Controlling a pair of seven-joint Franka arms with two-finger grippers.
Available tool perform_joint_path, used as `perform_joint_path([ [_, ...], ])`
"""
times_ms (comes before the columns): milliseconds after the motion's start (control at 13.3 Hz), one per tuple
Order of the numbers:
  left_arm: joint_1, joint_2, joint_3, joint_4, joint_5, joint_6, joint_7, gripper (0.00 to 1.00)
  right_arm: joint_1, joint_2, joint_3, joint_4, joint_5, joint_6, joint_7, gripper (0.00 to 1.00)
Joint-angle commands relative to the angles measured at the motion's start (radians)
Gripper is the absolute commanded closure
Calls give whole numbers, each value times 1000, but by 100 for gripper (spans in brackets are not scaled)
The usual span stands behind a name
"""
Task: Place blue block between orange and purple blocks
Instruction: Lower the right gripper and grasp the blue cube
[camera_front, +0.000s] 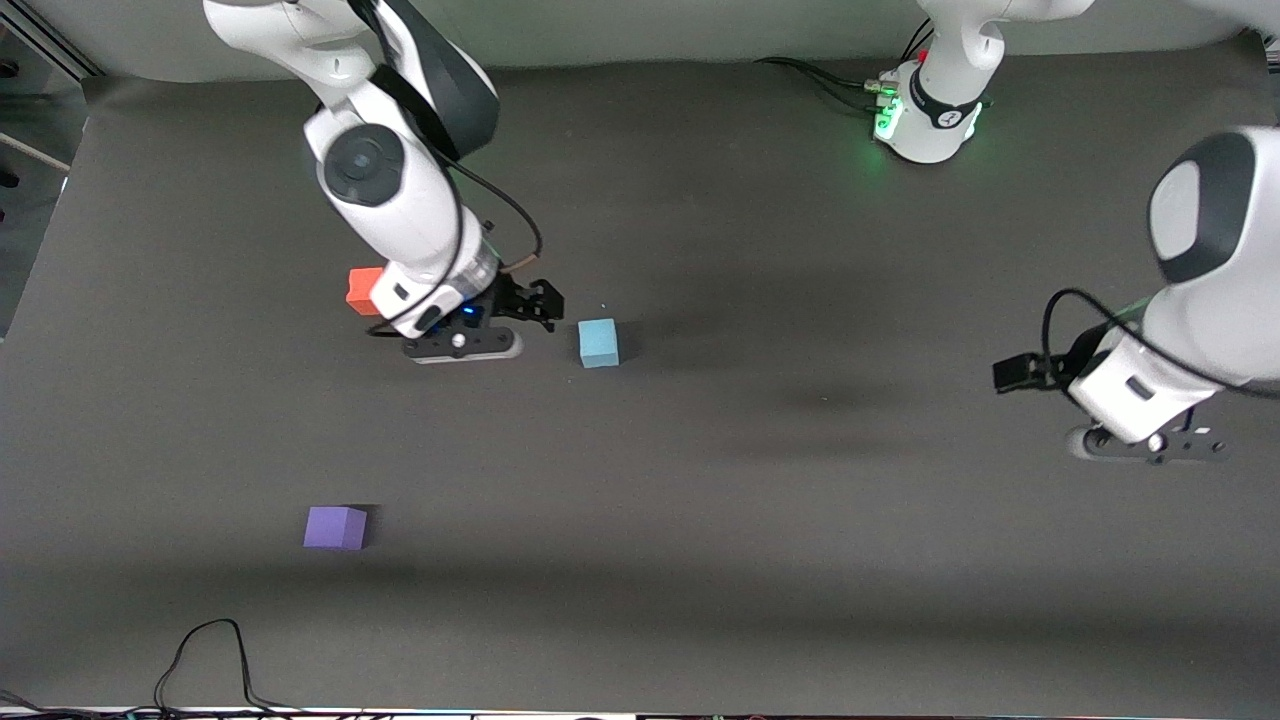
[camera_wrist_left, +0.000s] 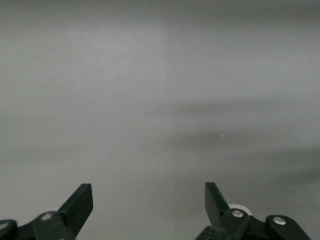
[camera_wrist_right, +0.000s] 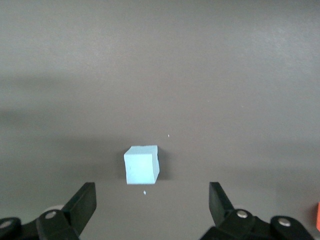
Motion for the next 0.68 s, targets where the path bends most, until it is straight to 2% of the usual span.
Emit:
perform_joint_path([
  [0,41,-122,-7,-116,17,9,79,0,40,104,33,0,-118,79,144,0],
  [75,55,-151,-7,-139,17,14,100,0,66,141,34,0,-154,114,187,0],
  [376,84,-207,-10,-134,17,-4,123,0,122,238,34,-34,-324,180,356,0],
  [602,73,-213,-14,-95,17,-41,101,0,120,242,30,-127,-344,310,385,0],
])
